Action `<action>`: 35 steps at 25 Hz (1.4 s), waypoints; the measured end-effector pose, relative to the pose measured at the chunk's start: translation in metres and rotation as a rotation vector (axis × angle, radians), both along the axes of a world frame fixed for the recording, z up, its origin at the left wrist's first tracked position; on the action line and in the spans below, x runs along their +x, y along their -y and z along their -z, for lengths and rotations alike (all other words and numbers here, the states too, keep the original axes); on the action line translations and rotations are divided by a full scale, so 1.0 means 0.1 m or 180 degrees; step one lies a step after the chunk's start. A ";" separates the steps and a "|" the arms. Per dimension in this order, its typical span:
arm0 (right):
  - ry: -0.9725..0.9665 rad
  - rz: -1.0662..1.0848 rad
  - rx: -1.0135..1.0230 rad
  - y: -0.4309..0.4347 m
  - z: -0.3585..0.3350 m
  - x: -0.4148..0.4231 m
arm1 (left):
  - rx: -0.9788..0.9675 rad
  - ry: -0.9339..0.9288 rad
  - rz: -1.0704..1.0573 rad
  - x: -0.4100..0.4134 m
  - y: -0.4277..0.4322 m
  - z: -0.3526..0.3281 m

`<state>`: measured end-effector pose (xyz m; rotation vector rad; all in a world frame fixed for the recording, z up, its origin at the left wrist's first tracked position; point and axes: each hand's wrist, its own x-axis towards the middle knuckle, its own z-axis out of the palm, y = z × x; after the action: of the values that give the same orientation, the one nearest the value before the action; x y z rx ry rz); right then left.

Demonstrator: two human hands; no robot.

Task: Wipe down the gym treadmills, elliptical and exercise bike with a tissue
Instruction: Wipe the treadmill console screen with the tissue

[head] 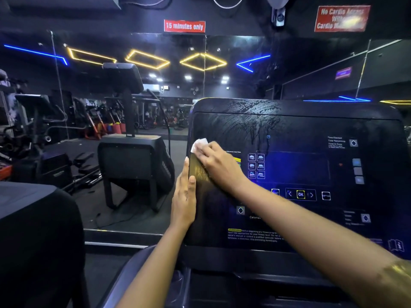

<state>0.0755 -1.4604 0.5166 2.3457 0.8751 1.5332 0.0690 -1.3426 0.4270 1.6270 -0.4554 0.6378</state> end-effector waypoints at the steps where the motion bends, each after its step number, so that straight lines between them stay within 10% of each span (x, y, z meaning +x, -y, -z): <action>1: 0.0051 -0.0050 -0.0108 0.00 0.15 -0.08 | -0.0006 0.0003 -0.0005 0.00 0.00 0.00; 7: -0.0284 -0.0449 -0.0582 0.26 0.64 -0.39 | 0.0052 0.0152 -0.0028 -0.02 0.00 -0.01; 14: -0.0165 0.0189 0.0543 0.84 -0.42 0.03 | 0.0533 -0.0075 -0.0429 -0.05 0.02 0.01; 22: -0.0510 -0.0273 0.0046 0.98 0.82 -0.48 | 0.0670 -0.0057 -0.0542 -0.03 0.02 0.03; 30: -0.0057 0.0196 0.0913 1.03 -0.25 -0.16 | 0.0678 -0.0044 -0.0508 -0.06 0.02 0.02; 35: -0.0249 -0.0052 0.0548 1.02 0.60 -0.46 | 0.0704 -0.0082 -0.0551 -0.05 0.01 0.02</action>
<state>0.0294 -1.5620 0.4570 2.5403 0.8109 1.5915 0.0637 -1.3434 0.4250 1.8973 -0.3788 0.7142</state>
